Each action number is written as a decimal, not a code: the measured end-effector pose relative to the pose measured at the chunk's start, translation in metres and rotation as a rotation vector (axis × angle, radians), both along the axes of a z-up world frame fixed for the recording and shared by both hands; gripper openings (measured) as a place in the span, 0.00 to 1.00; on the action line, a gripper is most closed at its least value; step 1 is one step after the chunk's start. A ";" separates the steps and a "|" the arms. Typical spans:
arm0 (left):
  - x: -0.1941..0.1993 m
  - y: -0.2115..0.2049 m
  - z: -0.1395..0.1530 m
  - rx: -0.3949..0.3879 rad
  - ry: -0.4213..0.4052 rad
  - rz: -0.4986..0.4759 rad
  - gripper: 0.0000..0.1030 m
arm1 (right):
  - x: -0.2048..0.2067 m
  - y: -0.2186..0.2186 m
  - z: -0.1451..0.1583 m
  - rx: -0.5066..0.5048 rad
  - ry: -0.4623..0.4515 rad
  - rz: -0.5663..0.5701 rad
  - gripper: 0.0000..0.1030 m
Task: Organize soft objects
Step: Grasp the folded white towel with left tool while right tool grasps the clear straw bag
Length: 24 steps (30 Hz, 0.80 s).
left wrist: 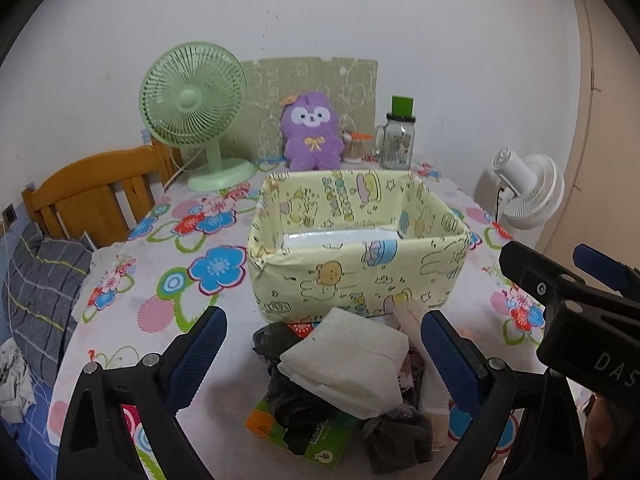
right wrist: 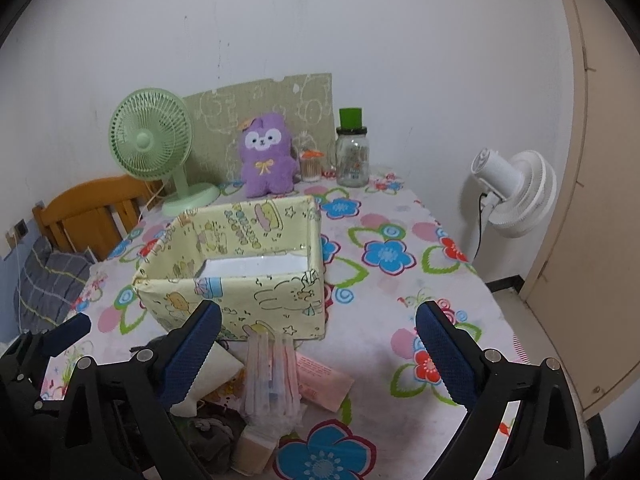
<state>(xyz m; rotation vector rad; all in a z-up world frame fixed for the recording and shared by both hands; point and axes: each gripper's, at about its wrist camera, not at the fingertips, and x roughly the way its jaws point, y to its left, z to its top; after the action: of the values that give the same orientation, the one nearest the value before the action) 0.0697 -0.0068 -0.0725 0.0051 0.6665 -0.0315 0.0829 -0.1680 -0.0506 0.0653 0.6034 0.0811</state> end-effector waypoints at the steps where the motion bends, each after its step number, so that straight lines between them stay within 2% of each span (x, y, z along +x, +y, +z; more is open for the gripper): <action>1: 0.002 0.000 -0.003 0.001 0.008 -0.002 0.95 | 0.001 0.001 -0.002 0.001 0.005 0.002 0.96; 17: 0.022 -0.007 -0.030 -0.007 0.103 -0.056 0.95 | 0.027 0.016 -0.034 -0.014 0.114 0.050 0.92; 24: 0.032 -0.010 -0.040 -0.002 0.135 -0.082 0.95 | 0.040 0.019 -0.053 -0.012 0.184 0.070 0.85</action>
<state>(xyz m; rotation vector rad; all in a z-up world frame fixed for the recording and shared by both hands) 0.1013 -0.0173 -0.1126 0.0284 0.8006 -0.1126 0.1230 -0.1492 -0.1034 0.0402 0.7899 0.1408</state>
